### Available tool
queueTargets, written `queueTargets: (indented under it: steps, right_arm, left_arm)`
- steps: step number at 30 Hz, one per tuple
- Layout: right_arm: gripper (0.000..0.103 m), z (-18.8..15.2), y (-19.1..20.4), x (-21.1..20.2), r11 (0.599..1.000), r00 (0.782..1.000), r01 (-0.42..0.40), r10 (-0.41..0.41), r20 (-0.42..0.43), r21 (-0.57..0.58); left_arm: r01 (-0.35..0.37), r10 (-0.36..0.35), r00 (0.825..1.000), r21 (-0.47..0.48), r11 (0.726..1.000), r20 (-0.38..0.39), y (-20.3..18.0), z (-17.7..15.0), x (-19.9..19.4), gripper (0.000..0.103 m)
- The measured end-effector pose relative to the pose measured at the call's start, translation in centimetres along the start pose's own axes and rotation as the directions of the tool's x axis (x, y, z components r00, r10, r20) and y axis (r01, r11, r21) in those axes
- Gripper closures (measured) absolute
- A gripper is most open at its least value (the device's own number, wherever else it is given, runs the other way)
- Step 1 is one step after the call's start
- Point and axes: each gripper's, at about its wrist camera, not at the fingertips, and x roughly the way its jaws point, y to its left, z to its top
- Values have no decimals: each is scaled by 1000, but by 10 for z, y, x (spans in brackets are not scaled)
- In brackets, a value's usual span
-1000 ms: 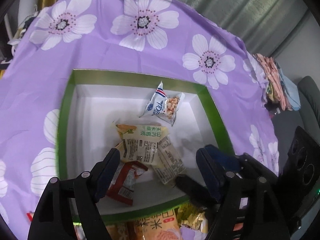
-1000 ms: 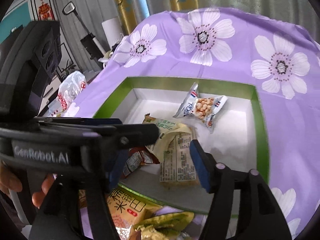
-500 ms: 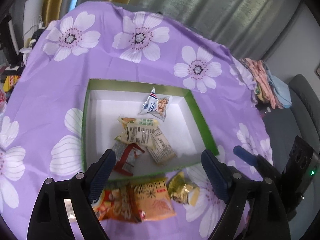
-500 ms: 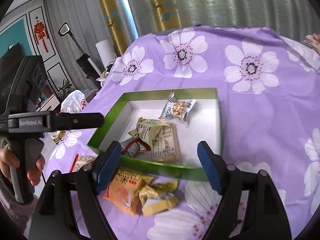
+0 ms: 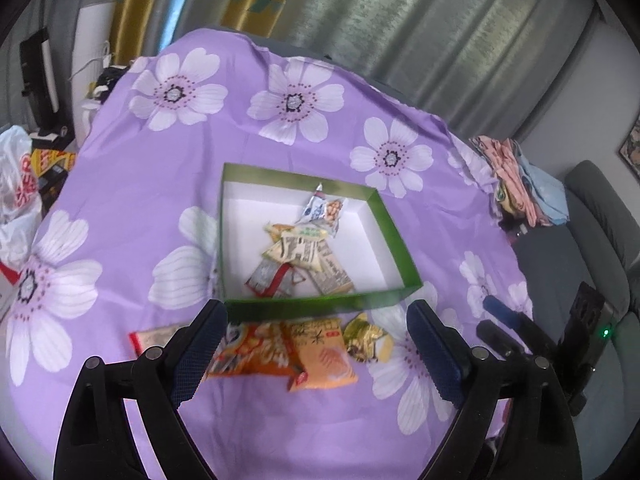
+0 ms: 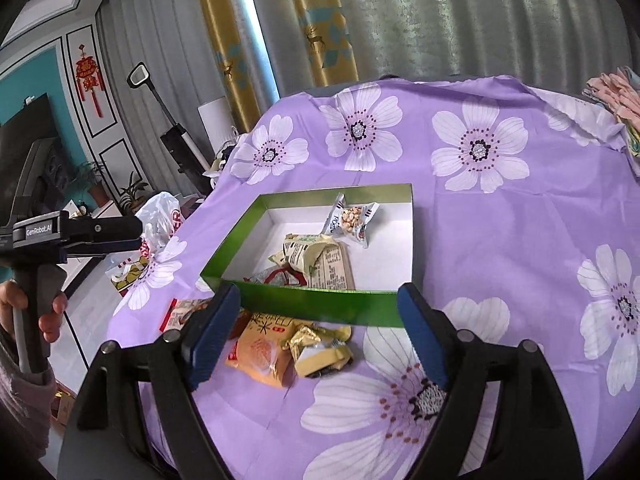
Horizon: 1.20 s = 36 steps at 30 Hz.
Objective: Organize snacks
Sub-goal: 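Raise the open right gripper out of the box and back, then lower the right gripper onto the orange rice-cracker bag and close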
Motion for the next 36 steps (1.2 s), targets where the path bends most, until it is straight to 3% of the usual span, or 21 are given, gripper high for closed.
queueTargets:
  steps: [4,18,31,36]
  right_arm:
    - [21,-9,2,-6,1000,1000,-11,11,-8,6]
    - [21,-49,5,4,999,994,-25,27,-106,19]
    - [22,-77,26,38,995,971,-105,102,-218,0]
    - [31,-86,33,59,992,957,-129,123,-261,-7]
  left_arm:
    - [-22,22,1000,-10,1000,-7,4,-13,-2,12]
    - [22,-25,992,-25,999,-122,4,-59,27,12]
    - [75,-80,977,-32,997,-197,4,-88,67,12]
    - [85,-91,975,-38,996,-202,5,-91,85,12]
